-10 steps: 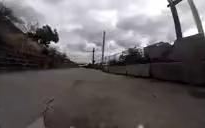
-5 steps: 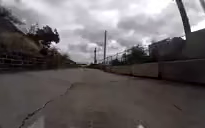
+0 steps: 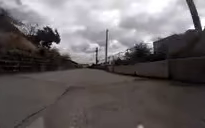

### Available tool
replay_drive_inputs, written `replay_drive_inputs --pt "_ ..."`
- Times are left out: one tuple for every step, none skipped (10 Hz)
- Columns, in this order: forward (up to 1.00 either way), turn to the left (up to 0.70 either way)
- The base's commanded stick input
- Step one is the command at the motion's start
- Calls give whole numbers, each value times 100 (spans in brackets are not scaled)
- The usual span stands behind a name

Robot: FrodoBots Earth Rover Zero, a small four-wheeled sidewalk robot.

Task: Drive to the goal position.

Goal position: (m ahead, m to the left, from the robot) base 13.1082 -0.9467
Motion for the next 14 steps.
replay_drive_inputs --pt "100 0" --pt "100 0" --pt "100 0" --pt "100 0" --pt "100 0" --pt "100 0" --pt "100 0" --pt "100 0" --pt "100 0" --pt "100 0" --pt "100 0" --pt "100 0" --pt "100 0" --pt "100 0"
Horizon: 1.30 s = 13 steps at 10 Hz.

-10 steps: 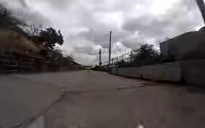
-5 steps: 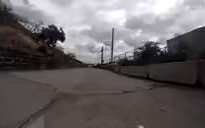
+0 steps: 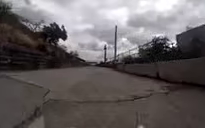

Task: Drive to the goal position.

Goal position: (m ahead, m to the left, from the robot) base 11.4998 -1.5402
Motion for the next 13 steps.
replay_drive_inputs --pt "100 0" --pt "100 0" --pt "100 0" --pt "100 0" --pt "100 0" --pt "100 0" --pt "100 0" --pt "100 0" --pt "100 0" --pt "100 0" --pt "100 0" --pt "100 0" --pt "100 0"
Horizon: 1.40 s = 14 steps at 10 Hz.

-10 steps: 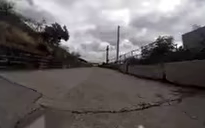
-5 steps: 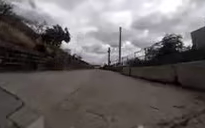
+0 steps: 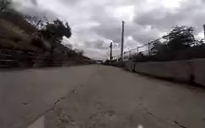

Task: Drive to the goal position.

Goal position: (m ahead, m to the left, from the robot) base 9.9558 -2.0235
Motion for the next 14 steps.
replay_drive_inputs --pt "100 0" --pt "100 0" --pt "100 0" --pt "100 0" --pt "100 0" --pt "100 0" --pt "100 0" --pt "100 0" --pt "100 0" --pt "100 0" --pt "100 0" --pt "100 0" --pt "100 0" --pt "100 0"
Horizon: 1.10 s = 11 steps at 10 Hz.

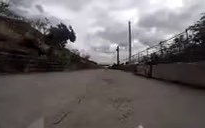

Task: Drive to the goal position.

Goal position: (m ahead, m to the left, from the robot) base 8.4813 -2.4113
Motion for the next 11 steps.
replay_drive_inputs --pt "100 0" --pt "100 0" --pt "100 0" --pt "100 0" --pt "100 0" --pt "100 0" --pt "100 0" --pt "100 0" --pt "100 0" --pt "100 0" --pt "100 -12"
